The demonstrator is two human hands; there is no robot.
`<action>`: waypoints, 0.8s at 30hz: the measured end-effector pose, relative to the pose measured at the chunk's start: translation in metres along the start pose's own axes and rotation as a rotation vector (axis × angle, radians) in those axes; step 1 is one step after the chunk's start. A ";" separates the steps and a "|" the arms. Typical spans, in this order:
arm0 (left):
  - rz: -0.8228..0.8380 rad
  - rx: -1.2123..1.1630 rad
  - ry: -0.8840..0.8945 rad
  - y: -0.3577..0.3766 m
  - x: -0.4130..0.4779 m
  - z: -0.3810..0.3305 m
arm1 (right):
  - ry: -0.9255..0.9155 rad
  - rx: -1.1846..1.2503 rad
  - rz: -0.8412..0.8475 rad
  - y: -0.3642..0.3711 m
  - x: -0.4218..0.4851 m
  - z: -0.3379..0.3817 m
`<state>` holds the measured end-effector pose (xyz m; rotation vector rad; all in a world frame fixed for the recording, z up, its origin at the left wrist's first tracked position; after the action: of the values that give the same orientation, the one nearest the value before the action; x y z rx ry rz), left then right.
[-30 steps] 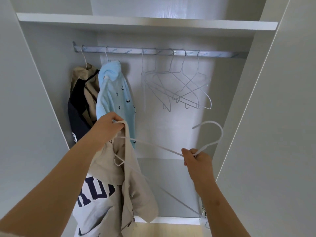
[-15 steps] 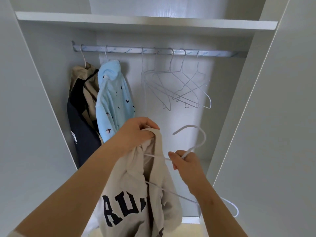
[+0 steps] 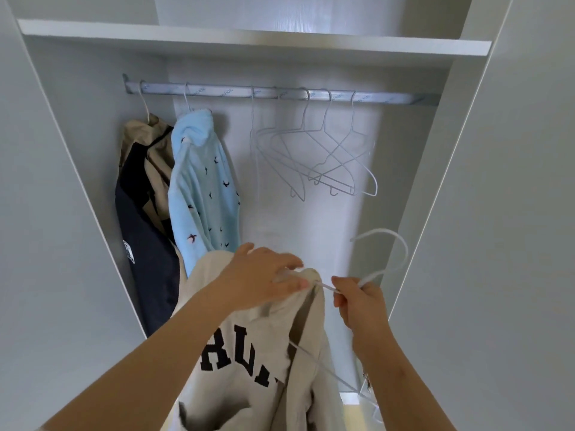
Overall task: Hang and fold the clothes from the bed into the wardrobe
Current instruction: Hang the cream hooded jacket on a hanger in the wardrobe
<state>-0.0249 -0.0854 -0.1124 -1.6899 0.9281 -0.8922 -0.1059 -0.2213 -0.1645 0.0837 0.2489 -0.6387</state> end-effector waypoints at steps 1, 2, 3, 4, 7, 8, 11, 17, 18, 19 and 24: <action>0.001 0.167 0.024 0.000 0.000 0.001 | -0.005 0.014 -0.014 -0.004 0.000 0.001; -0.026 0.221 0.037 -0.001 0.001 0.001 | -0.017 0.007 -0.025 -0.006 0.000 0.004; -0.077 0.203 0.043 -0.003 0.001 0.000 | -0.034 -0.006 -0.037 -0.007 0.000 0.007; -0.141 0.156 0.040 -0.005 0.001 0.000 | -0.056 -0.014 -0.051 -0.007 0.000 0.011; -0.357 0.058 -0.038 -0.018 -0.003 0.002 | -0.195 0.030 -0.079 -0.007 -0.004 0.034; -0.412 0.035 -0.079 -0.023 -0.005 0.005 | -0.267 0.053 -0.108 -0.008 -0.006 0.041; -0.514 -0.030 -0.178 -0.032 -0.010 0.008 | -0.471 0.072 -0.312 -0.017 -0.017 0.054; -0.746 -0.115 -0.283 -0.065 -0.032 0.015 | -0.353 0.089 -0.306 -0.004 -0.016 0.007; -0.780 -0.109 -0.301 -0.072 -0.036 0.017 | -0.265 0.048 -0.226 0.005 -0.011 -0.008; -0.818 -0.122 -0.311 -0.078 -0.039 0.018 | -0.184 0.009 -0.146 0.013 -0.006 -0.023; -0.958 -0.237 -0.286 -0.102 -0.048 0.018 | 0.023 -0.245 0.133 0.047 0.005 -0.055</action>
<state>-0.0128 -0.0121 -0.0265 -2.4363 -0.0309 -1.1128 -0.0854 -0.1780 -0.2190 -0.1270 0.3387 -0.4711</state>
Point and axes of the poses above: each hand's wrist, its own x-axis towards the middle knuckle, its own y-axis out of the palm, z = x × y, the point moved 6 cm from there along x, towards the middle knuckle, and after that the axes turned 13 degrees about y, right-handed, at the moved point
